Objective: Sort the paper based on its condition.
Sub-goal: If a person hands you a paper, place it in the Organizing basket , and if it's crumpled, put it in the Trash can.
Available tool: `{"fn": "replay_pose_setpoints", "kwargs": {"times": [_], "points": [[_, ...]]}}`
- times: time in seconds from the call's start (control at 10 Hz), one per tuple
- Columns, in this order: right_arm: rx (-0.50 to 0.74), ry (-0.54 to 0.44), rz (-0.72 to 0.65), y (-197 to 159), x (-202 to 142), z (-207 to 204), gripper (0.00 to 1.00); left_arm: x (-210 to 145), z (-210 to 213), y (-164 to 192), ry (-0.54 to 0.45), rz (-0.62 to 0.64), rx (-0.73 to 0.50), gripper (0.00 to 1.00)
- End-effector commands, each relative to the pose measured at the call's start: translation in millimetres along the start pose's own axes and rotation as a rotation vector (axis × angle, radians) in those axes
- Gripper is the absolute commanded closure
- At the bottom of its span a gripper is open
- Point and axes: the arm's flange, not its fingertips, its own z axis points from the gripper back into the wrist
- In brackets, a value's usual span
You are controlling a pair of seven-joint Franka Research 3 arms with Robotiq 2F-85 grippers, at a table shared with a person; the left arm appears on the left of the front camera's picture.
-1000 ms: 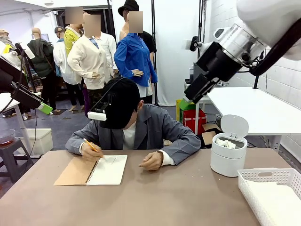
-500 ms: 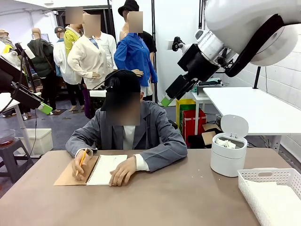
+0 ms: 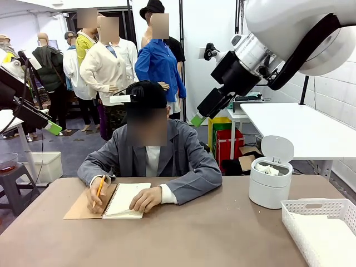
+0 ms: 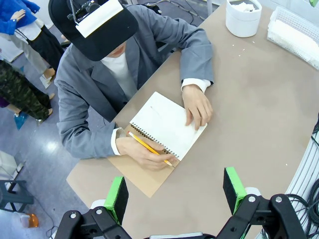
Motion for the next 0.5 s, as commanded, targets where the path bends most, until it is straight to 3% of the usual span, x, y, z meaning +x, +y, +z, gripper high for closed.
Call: {"fn": "replay_pose_setpoints", "kwargs": {"times": [0.0, 0.4], "points": [[0.015, 0.017, 0.004, -3, 7, -6, 0.00, 0, 0, 2, -0.006, 0.002, 0.002, 0.00], [-0.008, 0.000, 0.052, -17, 29, -18, 0.00, 0, 0, 2, -0.006, 0.002, 0.002, 0.00]]}}
